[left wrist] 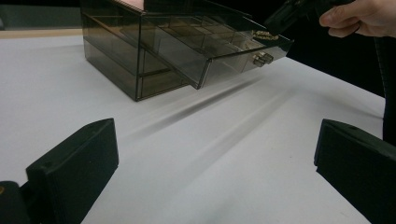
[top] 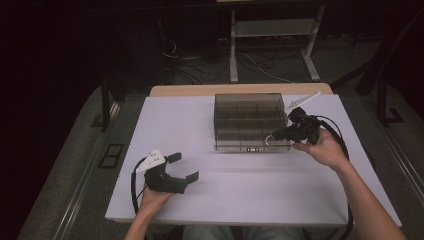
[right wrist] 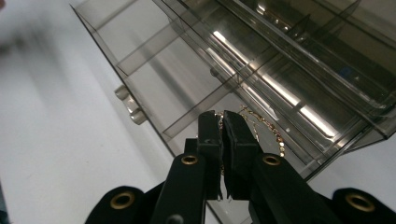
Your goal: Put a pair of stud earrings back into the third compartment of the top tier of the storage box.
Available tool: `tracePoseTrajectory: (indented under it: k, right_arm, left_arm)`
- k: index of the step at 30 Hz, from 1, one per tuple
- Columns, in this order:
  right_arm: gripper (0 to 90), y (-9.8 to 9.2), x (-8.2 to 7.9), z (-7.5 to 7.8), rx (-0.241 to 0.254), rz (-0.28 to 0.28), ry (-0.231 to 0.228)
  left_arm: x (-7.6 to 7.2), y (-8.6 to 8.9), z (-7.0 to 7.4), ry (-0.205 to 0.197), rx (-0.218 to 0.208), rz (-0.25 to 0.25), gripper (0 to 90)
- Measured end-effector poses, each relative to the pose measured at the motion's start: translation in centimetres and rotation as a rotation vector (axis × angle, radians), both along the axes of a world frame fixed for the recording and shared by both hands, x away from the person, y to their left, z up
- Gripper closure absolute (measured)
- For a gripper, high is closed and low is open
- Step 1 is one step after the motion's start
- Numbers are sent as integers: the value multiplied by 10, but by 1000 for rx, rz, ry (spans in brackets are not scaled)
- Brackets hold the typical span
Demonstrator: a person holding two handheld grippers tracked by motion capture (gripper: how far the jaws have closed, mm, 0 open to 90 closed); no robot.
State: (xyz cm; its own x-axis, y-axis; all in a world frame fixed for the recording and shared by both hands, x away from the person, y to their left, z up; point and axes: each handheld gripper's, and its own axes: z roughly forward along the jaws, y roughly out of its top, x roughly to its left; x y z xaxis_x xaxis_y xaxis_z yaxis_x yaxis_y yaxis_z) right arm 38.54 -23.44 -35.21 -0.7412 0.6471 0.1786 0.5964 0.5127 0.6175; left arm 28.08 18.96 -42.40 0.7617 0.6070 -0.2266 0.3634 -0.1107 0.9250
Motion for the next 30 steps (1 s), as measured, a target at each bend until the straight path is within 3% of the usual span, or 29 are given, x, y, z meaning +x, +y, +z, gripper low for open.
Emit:
tracePoseTrajectory:
  k: [10,19,30]
  right_arm:
    - [844,2,4,-11,0,-14,9]
    - [663,-2,0,-4,54,-53,-16]
    - [467,-3,-13,10,109,-52,-51]
  left_arm:
    - [0,1,0,0,1,3,0]
    - [0,1,0,1,3,4,0]
    - [0,0,0,2,2,3,0]
